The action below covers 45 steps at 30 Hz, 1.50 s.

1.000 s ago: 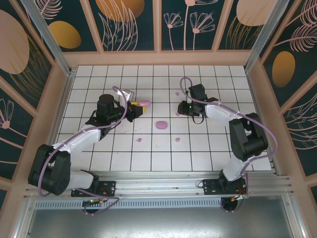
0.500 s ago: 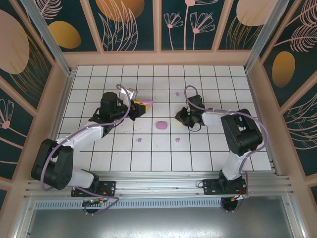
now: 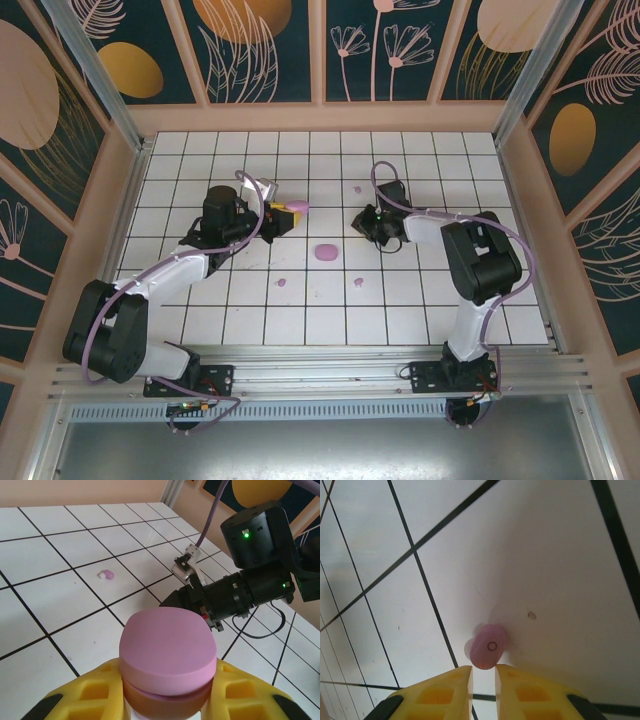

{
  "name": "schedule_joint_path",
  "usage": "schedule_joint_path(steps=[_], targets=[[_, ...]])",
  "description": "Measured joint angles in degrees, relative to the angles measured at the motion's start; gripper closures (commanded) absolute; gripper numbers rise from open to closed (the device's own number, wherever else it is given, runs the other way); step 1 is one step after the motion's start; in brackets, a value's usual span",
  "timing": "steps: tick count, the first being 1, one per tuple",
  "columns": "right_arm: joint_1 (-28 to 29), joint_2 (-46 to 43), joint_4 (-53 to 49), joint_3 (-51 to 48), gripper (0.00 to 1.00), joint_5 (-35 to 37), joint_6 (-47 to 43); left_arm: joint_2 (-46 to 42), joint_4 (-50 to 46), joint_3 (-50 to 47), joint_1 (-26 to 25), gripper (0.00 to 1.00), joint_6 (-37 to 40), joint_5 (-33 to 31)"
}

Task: Insert the wireless bluetooth earbuds into the charging case

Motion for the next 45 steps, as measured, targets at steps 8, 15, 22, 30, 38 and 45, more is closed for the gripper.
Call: schedule_joint_path(steps=[8,15,22,30,38,45], targets=[[-0.46,0.92,-1.42,1.07,0.72,0.83,0.20,0.00,0.00,0.00,0.00,1.00,0.52,-0.02],[-0.46,1.60,-3.74,3.43,0.69,2.16,-0.55,-0.02,0.00,0.00,0.00,1.00,0.94,-0.07],[-0.46,2.58,-7.39,7.26,0.68,2.99,-3.82,-0.02,-0.02,0.00,0.00,1.00,0.96,-0.39],[-0.46,5.86,-11.85,11.47,0.69,3.48,-7.50,-0.04,-0.04,-0.02,0.00,1.00,0.96,-0.46],[-0.24,7.04,-14.36,13.53,0.73,3.85,-9.29,-0.46,-0.07,-0.13,0.00,1.00,1.18,-0.63],[0.37,7.69,-16.87,15.32,0.74,5.09,-10.69,-0.50,-0.26,-0.31,0.00,1.00,1.55,-1.03]])
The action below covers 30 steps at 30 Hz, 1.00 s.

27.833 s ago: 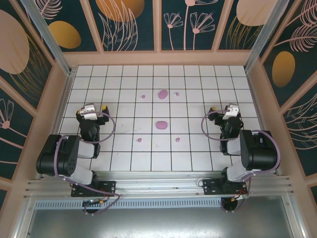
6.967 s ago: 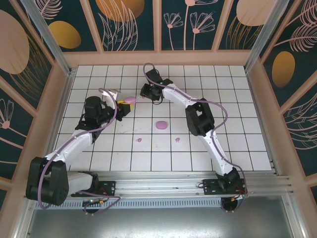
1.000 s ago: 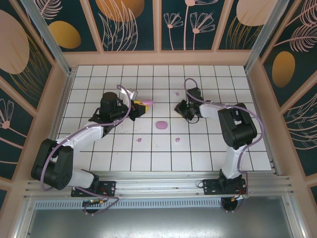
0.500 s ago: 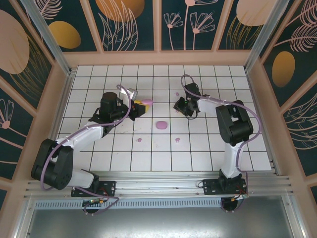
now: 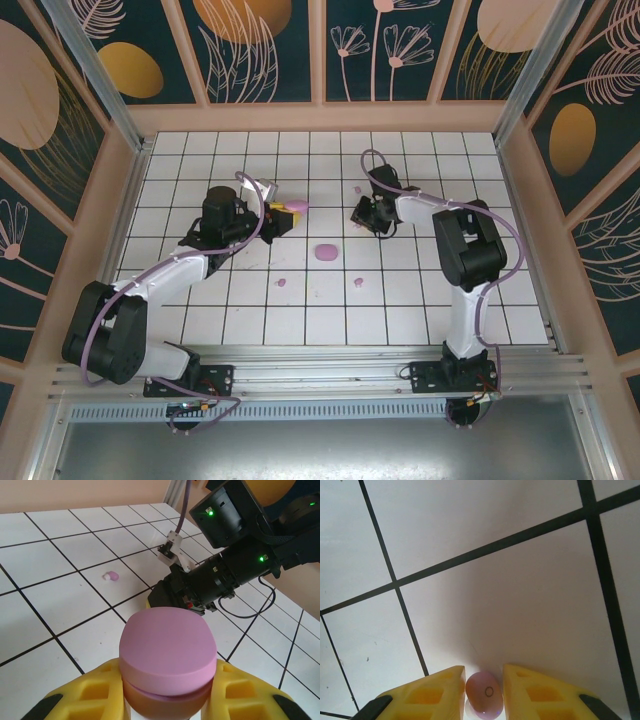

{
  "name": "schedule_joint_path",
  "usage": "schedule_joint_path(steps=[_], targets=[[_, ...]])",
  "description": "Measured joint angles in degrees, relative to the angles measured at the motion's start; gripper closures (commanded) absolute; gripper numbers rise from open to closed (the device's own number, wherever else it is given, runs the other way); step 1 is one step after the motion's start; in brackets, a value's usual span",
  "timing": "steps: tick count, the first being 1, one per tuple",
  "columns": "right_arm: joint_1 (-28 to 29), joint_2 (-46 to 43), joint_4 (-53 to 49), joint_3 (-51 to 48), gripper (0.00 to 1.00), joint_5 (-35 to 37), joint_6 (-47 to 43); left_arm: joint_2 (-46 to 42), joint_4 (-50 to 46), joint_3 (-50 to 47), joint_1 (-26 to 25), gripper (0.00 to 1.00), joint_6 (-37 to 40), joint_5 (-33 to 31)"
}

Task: Insert the wireless bluetooth earbuds into the charging case

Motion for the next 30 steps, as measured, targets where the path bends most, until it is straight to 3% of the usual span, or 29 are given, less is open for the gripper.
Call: schedule_joint_path(steps=[5,12,20,25,30], targets=[[1.31,1.29,-1.86,2.36,0.74,1.64,-0.94,-0.44,-0.07,-0.20,0.00,1.00,0.24,-0.50],[3.10,2.01,-3.54,4.28,0.85,3.61,-2.49,-1.42,-0.11,-0.52,0.00,1.00,0.28,-0.94],[3.69,1.44,-5.14,4.61,0.88,5.42,-3.48,-1.81,-0.26,-0.72,0.00,1.00,0.94,-0.94],[3.76,-3.17,-7.43,4.37,0.89,6.56,-4.74,-1.81,-0.07,-0.74,0.00,1.00,1.88,-0.85],[5.68,-14.16,-9.31,3.82,0.90,7.78,-6.34,-1.81,1.62,-0.74,0.00,1.00,2.43,0.24]])
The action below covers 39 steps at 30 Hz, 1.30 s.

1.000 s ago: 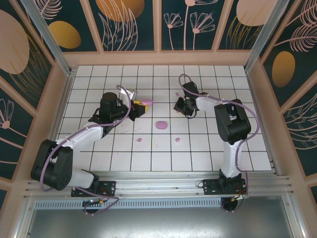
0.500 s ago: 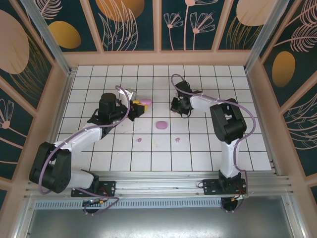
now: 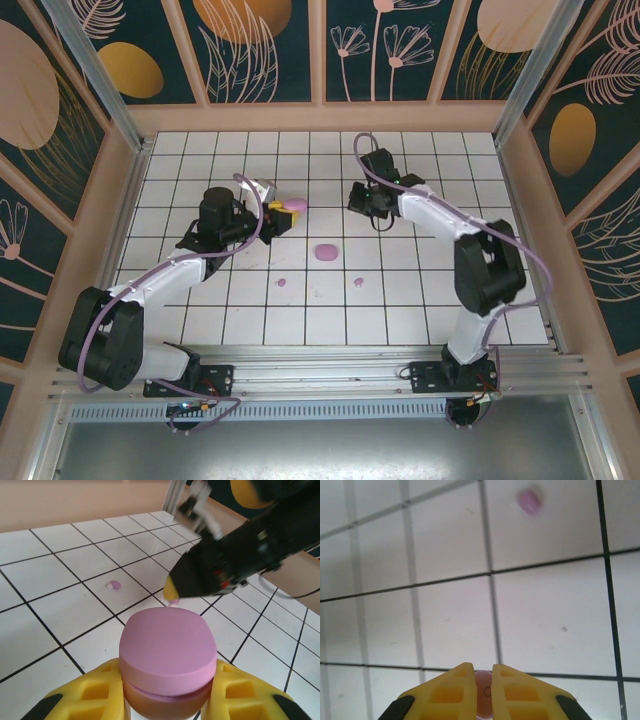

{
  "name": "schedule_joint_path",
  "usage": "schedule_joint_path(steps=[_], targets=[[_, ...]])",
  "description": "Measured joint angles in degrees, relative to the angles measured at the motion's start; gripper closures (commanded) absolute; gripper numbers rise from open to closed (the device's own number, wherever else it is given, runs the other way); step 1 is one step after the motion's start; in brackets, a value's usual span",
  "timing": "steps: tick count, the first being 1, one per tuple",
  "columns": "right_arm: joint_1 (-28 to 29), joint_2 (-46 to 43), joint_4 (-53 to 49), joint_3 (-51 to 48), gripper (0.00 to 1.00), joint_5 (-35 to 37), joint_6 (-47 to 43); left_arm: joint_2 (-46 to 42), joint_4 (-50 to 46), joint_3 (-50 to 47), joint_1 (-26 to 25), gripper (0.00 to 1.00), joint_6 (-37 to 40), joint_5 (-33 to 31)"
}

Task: Insert the wireless bluetooth earbuds into the charging case

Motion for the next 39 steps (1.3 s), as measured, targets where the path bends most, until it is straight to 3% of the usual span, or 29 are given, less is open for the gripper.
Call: schedule_joint_path(steps=[5,10,19,39], targets=[[5.53,-10.99,-1.51,-0.02,0.92,-0.39,-1.46,0.02,3.17,0.04,0.00,1.00,0.94,2.12],[9.99,-16.44,-1.57,-1.01,0.92,-3.52,-1.40,0.04,5.49,1.18,0.00,1.00,1.92,4.13],[13.44,-16.79,-0.83,-0.79,0.93,-7.58,-1.25,0.04,7.96,2.23,-0.52,1.00,2.54,6.47],[13.75,-14.40,-1.95,7.93,0.94,-8.85,-1.29,-0.63,8.02,2.21,-1.79,1.00,4.96,6.43]])
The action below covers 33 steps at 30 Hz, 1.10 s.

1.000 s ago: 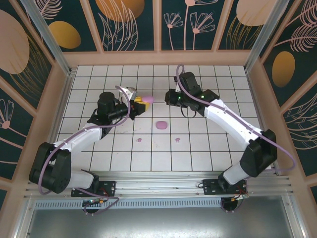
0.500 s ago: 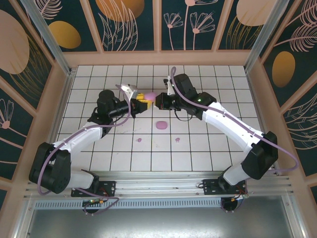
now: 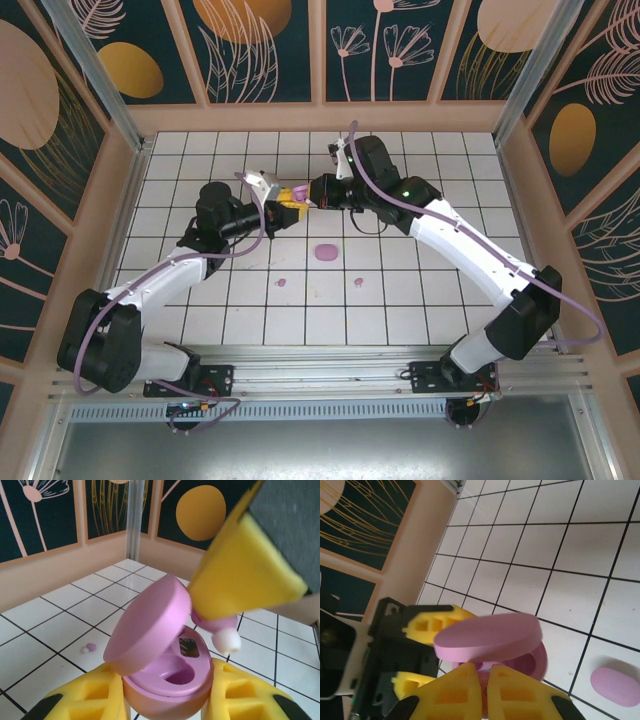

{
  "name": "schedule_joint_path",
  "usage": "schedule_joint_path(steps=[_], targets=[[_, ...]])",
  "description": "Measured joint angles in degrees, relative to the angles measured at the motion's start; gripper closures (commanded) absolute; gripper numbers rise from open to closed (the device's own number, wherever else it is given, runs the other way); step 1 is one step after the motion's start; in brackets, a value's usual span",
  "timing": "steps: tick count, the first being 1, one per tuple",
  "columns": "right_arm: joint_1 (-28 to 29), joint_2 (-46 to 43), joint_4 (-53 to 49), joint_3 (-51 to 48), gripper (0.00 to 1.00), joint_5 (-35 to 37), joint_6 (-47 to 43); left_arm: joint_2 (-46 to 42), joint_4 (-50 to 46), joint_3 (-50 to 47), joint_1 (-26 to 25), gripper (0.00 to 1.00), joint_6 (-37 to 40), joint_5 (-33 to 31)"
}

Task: Insert the wireless bluetooth earbuds into the charging case

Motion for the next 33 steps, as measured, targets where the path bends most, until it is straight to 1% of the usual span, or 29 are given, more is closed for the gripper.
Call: schedule_joint_path(steps=[12,20,33], targets=[[0.00,2.21,0.00,0.68,0.94,0.26,-0.20,0.00,-2.38,-0.63,-0.02,1.00,1.18,-0.07],[0.37,2.82,0.50,1.14,0.94,2.19,-0.42,0.00,-2.40,-0.76,-0.02,1.00,1.51,-0.04],[3.50,2.82,3.93,-0.42,0.92,10.54,-3.10,0.02,-0.74,-0.90,-0.04,1.00,1.53,0.02]])
